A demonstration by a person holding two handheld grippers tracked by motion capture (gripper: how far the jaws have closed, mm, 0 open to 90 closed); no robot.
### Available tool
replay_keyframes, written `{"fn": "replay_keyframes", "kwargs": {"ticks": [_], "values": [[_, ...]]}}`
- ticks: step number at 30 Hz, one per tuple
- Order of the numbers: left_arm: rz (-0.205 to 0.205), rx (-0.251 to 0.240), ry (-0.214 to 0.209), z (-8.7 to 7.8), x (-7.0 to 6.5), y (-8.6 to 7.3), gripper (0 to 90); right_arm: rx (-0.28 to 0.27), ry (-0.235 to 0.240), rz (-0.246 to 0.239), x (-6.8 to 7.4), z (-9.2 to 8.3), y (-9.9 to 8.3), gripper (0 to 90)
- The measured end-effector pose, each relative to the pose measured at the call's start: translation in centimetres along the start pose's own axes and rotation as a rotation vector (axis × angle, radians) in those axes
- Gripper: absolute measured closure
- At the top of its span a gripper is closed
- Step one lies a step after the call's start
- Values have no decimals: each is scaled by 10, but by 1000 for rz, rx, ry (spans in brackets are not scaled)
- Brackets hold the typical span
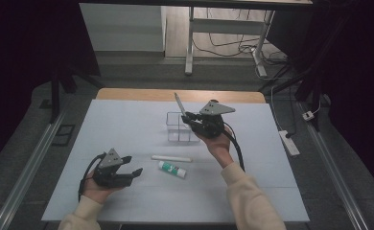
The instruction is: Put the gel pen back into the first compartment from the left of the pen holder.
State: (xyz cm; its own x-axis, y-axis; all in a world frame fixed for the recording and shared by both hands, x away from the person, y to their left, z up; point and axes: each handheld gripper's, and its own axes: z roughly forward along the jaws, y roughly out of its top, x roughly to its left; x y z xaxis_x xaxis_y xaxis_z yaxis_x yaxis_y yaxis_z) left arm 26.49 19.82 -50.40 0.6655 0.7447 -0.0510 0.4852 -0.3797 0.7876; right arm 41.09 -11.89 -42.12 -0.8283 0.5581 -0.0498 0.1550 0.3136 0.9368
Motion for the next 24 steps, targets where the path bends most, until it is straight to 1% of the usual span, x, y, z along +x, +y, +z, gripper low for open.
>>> {"fn": "replay_keyframes", "kwargs": {"ticks": [6,14,24], "values": [[-1,4,-3,1,0,0,351,-7,3,0,2,8,4,761],[-3,8,-4,1,1,-1,349,-16,7,8,1,22,6,761],[-5,7,-5,1,1,-1,348,-22,6,37,-3,36,5,761]]}}
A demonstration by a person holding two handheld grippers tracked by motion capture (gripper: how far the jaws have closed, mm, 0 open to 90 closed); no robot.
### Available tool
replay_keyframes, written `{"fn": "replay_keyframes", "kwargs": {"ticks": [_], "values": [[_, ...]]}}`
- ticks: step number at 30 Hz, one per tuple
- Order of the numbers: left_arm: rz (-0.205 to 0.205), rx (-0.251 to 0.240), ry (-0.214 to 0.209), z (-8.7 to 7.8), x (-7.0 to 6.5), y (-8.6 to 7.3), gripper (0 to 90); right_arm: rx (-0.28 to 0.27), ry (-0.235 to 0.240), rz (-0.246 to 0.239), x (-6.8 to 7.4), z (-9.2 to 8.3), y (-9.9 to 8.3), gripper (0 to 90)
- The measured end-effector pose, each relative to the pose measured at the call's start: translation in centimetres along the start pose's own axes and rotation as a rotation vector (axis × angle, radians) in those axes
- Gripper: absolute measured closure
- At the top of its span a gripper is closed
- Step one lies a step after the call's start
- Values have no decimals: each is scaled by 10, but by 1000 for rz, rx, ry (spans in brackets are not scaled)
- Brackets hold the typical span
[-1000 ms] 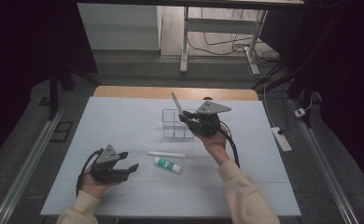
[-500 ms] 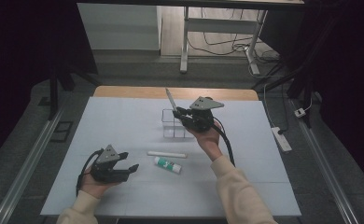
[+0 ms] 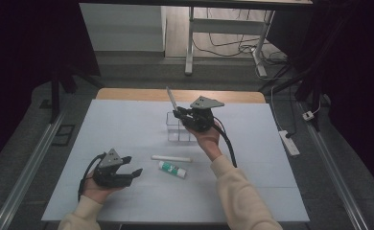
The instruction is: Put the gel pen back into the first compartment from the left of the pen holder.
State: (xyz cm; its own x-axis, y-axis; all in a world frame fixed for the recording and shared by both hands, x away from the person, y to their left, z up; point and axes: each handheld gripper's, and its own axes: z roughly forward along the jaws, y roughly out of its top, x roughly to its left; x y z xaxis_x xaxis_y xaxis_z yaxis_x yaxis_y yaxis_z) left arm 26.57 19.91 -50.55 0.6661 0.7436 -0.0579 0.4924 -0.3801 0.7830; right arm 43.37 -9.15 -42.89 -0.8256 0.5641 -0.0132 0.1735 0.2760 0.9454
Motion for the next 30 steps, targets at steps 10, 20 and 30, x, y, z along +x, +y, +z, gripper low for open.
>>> {"fn": "replay_keyframes", "kwargs": {"ticks": [10,20,30], "values": [[-2,-3,-4,0,1,0,348,-2,2,19,-2,13,1,761],[-1,-4,-6,0,2,0,348,-9,7,23,-4,28,3,761],[-2,-4,-5,-1,2,-1,348,-22,-8,49,-10,41,-6,760]]}}
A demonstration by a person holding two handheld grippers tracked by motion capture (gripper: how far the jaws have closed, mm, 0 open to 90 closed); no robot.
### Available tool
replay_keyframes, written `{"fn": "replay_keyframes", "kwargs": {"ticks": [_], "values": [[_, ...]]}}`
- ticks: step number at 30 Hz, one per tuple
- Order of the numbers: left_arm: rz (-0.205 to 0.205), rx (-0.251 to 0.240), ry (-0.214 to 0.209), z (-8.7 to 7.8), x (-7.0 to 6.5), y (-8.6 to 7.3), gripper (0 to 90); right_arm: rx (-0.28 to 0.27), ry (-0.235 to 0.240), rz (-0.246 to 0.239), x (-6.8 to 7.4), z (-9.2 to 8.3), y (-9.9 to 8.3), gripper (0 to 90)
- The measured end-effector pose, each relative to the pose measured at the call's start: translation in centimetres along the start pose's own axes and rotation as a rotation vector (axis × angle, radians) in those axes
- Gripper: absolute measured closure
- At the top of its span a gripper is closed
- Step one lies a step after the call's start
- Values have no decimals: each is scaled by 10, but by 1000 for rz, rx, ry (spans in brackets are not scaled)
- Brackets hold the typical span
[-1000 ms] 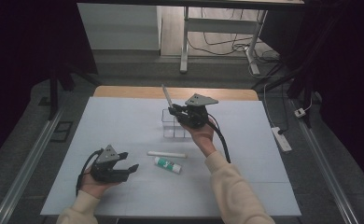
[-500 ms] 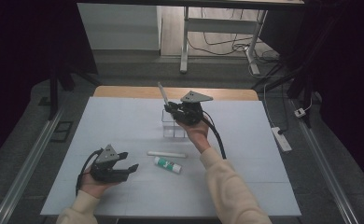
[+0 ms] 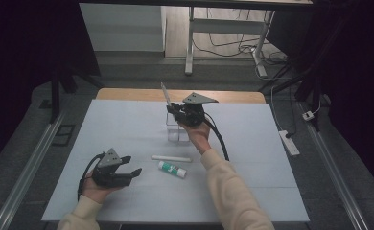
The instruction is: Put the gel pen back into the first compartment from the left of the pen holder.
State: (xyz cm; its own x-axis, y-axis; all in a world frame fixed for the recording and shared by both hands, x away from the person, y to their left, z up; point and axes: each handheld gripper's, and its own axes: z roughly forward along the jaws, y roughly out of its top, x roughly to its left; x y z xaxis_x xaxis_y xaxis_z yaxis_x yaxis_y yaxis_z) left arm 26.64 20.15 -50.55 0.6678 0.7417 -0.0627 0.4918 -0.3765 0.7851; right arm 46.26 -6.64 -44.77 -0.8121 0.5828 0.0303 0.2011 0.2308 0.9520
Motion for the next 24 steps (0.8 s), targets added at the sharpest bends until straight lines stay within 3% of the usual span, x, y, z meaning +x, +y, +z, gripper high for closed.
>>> {"fn": "replay_keyframes", "kwargs": {"ticks": [6,9,13,24], "values": [[0,3,1,0,1,0,347,5,-7,-1,-2,6,-6,746],[0,2,1,0,1,-1,347,17,-37,8,-2,7,-8,564],[0,4,2,0,1,-1,347,24,-48,14,-2,6,-9,463],[2,5,4,0,1,0,346,51,-41,-6,-2,-9,-9,433]]}}
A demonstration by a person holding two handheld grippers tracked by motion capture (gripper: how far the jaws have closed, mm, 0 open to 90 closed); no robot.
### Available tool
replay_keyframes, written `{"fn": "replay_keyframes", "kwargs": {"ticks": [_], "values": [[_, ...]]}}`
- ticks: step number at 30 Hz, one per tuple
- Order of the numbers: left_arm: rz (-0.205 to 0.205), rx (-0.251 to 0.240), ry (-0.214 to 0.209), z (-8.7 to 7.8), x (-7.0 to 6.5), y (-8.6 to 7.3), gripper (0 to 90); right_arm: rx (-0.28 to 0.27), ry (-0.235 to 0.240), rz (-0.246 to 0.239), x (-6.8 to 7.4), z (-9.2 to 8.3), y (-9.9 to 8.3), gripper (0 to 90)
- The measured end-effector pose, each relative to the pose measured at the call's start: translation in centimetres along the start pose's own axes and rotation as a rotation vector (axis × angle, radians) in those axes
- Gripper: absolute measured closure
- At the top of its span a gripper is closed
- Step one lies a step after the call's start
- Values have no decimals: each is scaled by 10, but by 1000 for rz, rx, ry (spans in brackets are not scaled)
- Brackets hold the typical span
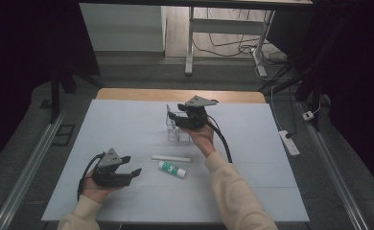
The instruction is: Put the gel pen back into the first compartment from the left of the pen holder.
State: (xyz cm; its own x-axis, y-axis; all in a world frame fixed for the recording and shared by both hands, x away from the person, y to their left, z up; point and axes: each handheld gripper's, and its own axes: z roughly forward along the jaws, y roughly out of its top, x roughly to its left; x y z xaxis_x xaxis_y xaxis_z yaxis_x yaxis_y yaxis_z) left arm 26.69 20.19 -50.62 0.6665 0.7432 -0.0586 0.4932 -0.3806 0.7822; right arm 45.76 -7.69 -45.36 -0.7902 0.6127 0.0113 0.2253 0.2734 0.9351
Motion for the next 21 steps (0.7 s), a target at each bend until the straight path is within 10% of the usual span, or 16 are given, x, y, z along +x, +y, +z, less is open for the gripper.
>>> {"fn": "replay_keyframes", "kwargs": {"ticks": [21], "values": [[-1,6,7,1,1,0,345,53,43,-44,-1,-49,-13,442]]}}
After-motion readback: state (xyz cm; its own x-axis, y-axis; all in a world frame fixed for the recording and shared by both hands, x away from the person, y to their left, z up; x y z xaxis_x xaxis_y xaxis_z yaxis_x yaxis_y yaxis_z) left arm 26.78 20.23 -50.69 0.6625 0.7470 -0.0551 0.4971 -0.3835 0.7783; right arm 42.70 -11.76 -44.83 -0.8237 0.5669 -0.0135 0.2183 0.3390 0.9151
